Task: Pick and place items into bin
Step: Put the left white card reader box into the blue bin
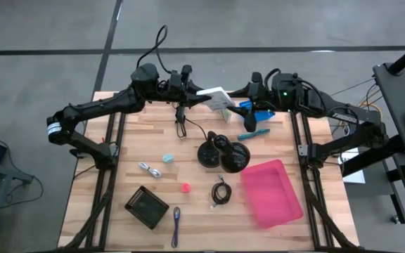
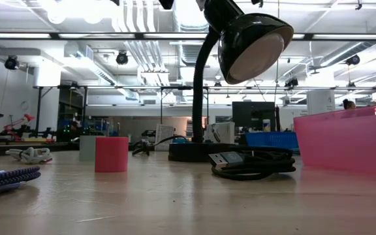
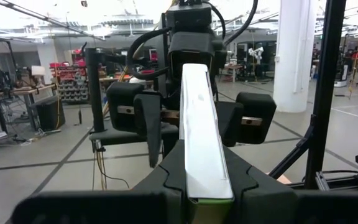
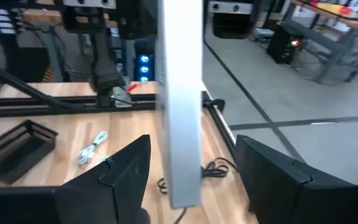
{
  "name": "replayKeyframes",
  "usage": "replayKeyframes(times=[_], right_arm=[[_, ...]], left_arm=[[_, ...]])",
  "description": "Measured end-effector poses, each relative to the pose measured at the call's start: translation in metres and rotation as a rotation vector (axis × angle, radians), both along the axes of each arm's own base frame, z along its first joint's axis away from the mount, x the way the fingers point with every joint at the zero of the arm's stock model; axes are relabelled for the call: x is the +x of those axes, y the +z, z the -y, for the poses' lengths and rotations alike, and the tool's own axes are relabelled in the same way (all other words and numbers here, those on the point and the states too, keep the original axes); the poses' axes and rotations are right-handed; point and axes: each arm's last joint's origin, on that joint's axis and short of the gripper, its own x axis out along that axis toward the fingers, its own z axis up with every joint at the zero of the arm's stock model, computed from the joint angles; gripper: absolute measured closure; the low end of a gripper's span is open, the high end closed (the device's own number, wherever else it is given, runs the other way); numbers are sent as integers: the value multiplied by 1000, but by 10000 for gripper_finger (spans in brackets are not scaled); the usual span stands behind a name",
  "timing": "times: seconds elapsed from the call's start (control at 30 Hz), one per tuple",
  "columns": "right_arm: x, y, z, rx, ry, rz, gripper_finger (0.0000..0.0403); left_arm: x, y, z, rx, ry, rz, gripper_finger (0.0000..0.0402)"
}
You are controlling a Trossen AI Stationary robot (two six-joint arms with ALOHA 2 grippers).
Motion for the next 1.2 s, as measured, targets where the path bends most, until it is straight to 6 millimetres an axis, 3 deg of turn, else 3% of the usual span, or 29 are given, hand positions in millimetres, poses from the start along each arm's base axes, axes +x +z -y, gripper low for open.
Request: replayKeyframes(times=[1.2], right_arm=[[15, -5, 10, -12, 32, -7, 183]], left_arm=[[0, 1, 0, 3, 0, 7, 376]])
